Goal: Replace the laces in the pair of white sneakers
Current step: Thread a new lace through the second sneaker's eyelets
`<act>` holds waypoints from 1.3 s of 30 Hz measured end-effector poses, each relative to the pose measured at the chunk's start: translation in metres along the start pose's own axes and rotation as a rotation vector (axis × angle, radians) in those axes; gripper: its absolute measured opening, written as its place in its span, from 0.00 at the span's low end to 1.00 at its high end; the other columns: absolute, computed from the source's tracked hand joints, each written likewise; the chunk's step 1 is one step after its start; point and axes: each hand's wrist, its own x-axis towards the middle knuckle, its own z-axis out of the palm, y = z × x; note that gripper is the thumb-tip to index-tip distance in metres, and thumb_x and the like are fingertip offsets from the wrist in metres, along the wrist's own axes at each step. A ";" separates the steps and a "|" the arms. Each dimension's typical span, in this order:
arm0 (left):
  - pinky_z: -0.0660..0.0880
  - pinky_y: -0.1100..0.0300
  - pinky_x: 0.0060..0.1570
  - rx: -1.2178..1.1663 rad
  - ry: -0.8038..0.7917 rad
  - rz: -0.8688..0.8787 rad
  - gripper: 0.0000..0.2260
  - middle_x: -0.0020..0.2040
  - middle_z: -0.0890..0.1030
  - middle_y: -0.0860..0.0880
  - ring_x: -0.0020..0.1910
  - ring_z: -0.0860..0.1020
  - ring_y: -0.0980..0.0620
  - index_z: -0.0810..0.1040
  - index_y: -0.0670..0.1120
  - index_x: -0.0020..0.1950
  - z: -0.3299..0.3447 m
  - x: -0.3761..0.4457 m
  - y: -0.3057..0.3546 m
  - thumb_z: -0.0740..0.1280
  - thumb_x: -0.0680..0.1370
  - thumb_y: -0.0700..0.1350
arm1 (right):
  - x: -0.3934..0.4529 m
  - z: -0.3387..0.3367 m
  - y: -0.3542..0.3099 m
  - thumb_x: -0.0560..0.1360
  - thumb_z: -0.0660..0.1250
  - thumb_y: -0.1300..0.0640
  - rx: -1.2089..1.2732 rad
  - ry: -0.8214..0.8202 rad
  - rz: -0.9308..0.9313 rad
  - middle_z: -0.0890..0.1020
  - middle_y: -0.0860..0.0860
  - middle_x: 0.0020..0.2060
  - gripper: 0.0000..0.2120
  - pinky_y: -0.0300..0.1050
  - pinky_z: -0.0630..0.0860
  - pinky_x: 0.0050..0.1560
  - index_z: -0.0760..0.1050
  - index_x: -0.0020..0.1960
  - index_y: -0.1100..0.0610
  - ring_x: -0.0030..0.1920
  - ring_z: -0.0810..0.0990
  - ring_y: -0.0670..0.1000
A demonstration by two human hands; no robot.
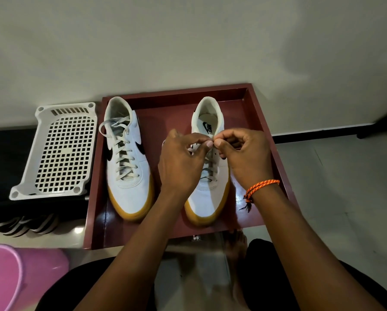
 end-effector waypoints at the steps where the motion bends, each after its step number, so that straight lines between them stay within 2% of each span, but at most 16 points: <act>1: 0.67 0.61 0.38 0.067 0.009 0.009 0.05 0.50 0.76 0.52 0.48 0.74 0.55 0.88 0.60 0.55 0.000 -0.001 0.002 0.74 0.80 0.56 | 0.000 0.000 -0.001 0.76 0.76 0.62 -0.028 -0.003 0.004 0.86 0.46 0.36 0.04 0.50 0.86 0.43 0.87 0.46 0.55 0.37 0.85 0.46; 3: 0.66 0.59 0.35 0.248 0.058 0.054 0.06 0.50 0.72 0.52 0.47 0.75 0.53 0.88 0.57 0.56 -0.002 -0.003 0.006 0.74 0.81 0.54 | -0.001 -0.001 -0.001 0.76 0.76 0.62 -0.096 -0.012 0.017 0.86 0.45 0.36 0.04 0.46 0.85 0.42 0.87 0.46 0.55 0.36 0.84 0.45; 6: 0.65 0.59 0.31 0.452 0.102 0.163 0.06 0.52 0.72 0.47 0.48 0.76 0.48 0.86 0.49 0.54 -0.003 -0.008 0.009 0.72 0.82 0.49 | -0.001 -0.001 0.002 0.77 0.75 0.63 -0.165 -0.038 0.062 0.85 0.45 0.36 0.05 0.44 0.84 0.43 0.86 0.46 0.54 0.38 0.84 0.44; 10: 0.60 0.59 0.29 0.557 0.061 0.247 0.08 0.52 0.71 0.46 0.47 0.76 0.46 0.84 0.46 0.50 0.001 -0.015 0.014 0.70 0.83 0.50 | -0.002 -0.002 0.003 0.78 0.73 0.61 -0.244 -0.061 0.115 0.85 0.45 0.39 0.04 0.39 0.82 0.44 0.86 0.47 0.54 0.41 0.83 0.43; 14: 0.59 0.60 0.30 0.523 0.059 0.166 0.09 0.49 0.68 0.50 0.44 0.73 0.49 0.86 0.48 0.49 0.004 -0.013 0.011 0.70 0.83 0.51 | -0.002 -0.005 0.006 0.77 0.74 0.61 -0.269 -0.097 0.197 0.85 0.45 0.43 0.05 0.43 0.83 0.49 0.85 0.51 0.53 0.44 0.83 0.44; 17: 0.57 0.61 0.29 0.466 0.014 0.121 0.08 0.48 0.67 0.53 0.43 0.70 0.52 0.87 0.50 0.51 0.006 -0.011 0.007 0.70 0.83 0.51 | -0.004 -0.007 0.006 0.77 0.74 0.62 -0.275 -0.153 0.250 0.85 0.48 0.51 0.12 0.46 0.83 0.57 0.84 0.60 0.55 0.51 0.84 0.48; 21: 0.65 0.58 0.34 0.365 -0.038 0.067 0.08 0.49 0.71 0.51 0.45 0.74 0.51 0.88 0.52 0.54 0.008 -0.005 0.000 0.72 0.82 0.53 | -0.003 -0.009 0.005 0.77 0.73 0.66 -0.294 -0.166 0.246 0.86 0.51 0.53 0.16 0.45 0.82 0.58 0.84 0.64 0.56 0.52 0.84 0.49; 25: 0.65 0.59 0.35 0.259 -0.074 0.044 0.06 0.47 0.72 0.51 0.44 0.74 0.52 0.88 0.52 0.54 0.011 0.000 -0.007 0.73 0.81 0.51 | -0.003 -0.013 0.002 0.75 0.73 0.67 -0.316 -0.188 0.229 0.87 0.51 0.52 0.17 0.45 0.82 0.58 0.84 0.62 0.56 0.52 0.85 0.49; 28: 0.66 0.59 0.36 0.172 -0.093 0.027 0.05 0.44 0.70 0.53 0.41 0.73 0.54 0.89 0.51 0.53 0.010 0.003 -0.011 0.74 0.81 0.49 | -0.004 -0.014 0.000 0.74 0.72 0.69 -0.322 -0.205 0.220 0.87 0.50 0.48 0.15 0.49 0.83 0.56 0.86 0.58 0.56 0.49 0.85 0.50; 30: 0.65 0.61 0.37 0.162 -0.105 0.027 0.05 0.43 0.69 0.54 0.41 0.72 0.56 0.89 0.51 0.52 0.010 0.003 -0.012 0.74 0.81 0.49 | -0.004 -0.013 0.000 0.73 0.72 0.70 -0.329 -0.224 0.218 0.87 0.55 0.45 0.12 0.56 0.84 0.53 0.85 0.53 0.60 0.46 0.85 0.56; 32: 0.63 0.63 0.37 0.163 -0.114 0.038 0.04 0.43 0.69 0.55 0.41 0.71 0.57 0.89 0.51 0.52 0.010 0.003 -0.012 0.74 0.81 0.48 | -0.005 -0.011 -0.002 0.70 0.72 0.70 -0.333 -0.241 0.212 0.85 0.62 0.45 0.11 0.62 0.84 0.51 0.83 0.52 0.65 0.47 0.85 0.63; 39: 0.65 0.65 0.37 0.151 -0.095 -0.005 0.05 0.48 0.76 0.51 0.47 0.76 0.53 0.89 0.50 0.53 0.015 0.000 -0.011 0.74 0.81 0.47 | -0.007 -0.008 -0.005 0.71 0.73 0.69 -0.375 -0.255 0.165 0.86 0.59 0.44 0.11 0.61 0.84 0.51 0.83 0.54 0.63 0.47 0.85 0.60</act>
